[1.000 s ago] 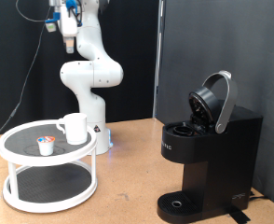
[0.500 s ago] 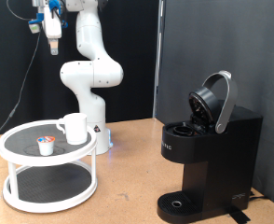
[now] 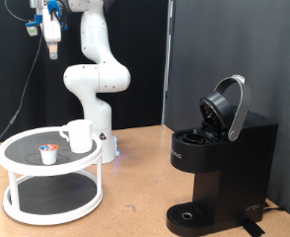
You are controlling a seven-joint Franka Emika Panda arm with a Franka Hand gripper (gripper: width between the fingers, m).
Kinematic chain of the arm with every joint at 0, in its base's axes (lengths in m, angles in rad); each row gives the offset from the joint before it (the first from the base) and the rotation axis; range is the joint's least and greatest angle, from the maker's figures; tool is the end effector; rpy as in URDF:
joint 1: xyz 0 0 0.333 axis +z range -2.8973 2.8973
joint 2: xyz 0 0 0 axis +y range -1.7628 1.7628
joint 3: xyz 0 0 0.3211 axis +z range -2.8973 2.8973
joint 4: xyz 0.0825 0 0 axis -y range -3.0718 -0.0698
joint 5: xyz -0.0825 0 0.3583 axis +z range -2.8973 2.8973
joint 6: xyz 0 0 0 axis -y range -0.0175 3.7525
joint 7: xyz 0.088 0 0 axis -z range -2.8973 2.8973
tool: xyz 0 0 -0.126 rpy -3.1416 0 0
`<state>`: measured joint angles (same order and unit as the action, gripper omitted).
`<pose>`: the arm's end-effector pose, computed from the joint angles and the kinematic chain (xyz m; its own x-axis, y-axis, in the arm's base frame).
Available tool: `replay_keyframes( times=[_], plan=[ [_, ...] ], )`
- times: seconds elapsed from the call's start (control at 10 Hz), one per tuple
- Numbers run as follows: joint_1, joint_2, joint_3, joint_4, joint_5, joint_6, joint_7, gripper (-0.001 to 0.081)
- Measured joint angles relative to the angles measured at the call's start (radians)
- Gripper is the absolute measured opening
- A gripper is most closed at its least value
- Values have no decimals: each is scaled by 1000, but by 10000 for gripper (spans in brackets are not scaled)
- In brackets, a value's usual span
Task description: Make a cup of coffee with the keurig machine
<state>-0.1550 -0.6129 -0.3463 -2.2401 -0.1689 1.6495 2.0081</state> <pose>0.2816 -0.2068 0.5648 -0.7610 -0.6483 -0.0236 -0.6487 0.7609 0.0161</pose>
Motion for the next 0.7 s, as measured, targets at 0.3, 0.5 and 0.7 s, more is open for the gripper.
replay_keyframes(
  times=[0.3, 0.5, 0.7],
  plan=[
    [-4, 7, -46, -41, -17, 49, -37, 734],
    [-8, 26, -72, -89, -43, 126, -38, 734],
    [-13, 62, -87, -132, -61, 208, -33, 734]
  ],
)
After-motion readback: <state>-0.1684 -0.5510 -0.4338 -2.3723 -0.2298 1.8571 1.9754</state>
